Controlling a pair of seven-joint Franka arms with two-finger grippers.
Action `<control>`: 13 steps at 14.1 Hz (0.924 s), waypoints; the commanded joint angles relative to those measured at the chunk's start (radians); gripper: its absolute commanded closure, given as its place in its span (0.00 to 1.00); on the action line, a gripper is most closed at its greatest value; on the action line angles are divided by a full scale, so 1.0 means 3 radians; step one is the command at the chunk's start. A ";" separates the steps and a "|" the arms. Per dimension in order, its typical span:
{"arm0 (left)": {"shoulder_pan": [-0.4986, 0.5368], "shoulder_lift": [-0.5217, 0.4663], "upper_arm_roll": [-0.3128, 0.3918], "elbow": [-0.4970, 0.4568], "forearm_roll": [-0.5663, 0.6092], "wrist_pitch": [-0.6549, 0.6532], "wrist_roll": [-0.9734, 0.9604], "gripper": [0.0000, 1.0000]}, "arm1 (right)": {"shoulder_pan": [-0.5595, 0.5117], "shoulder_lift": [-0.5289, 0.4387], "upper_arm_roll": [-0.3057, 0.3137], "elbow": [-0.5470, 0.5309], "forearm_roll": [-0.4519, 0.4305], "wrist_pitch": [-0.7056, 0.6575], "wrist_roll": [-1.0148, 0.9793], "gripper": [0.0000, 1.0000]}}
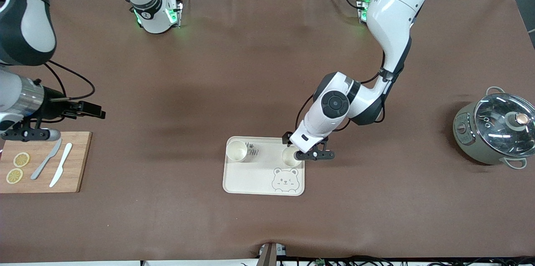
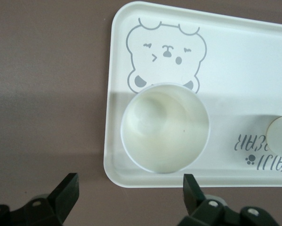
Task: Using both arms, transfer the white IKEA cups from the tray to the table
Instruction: 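Reach the right gripper and the left gripper down to the two white cups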
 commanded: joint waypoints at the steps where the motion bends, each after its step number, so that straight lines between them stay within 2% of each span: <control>1: -0.0028 -0.0045 0.0036 -0.0043 0.0119 -0.0024 -0.0089 0.06 | 0.0214 0.0115 -0.0009 0.0077 0.0044 0.0102 0.0342 0.00; 4: -0.0023 -0.0045 0.0036 -0.0063 0.0129 -0.0019 -0.0094 0.08 | 0.0409 0.0258 -0.0009 0.0077 0.0161 0.0327 0.0721 0.00; 5: -0.0023 -0.0045 0.0036 -0.0063 0.0129 -0.0024 -0.0094 0.15 | 0.0465 0.0299 -0.0009 0.0077 0.0171 0.0404 0.0808 0.00; 6: -0.0013 -0.0050 0.0036 -0.0043 0.0129 -0.0024 -0.0089 0.17 | 0.0516 0.0335 -0.0009 0.0077 0.0172 0.0465 0.0864 0.00; 13: 0.0013 -0.0019 0.0056 0.0003 0.0124 0.0093 -0.0048 0.19 | 0.0930 0.0591 -0.0009 0.0087 0.0182 0.0977 0.1692 0.00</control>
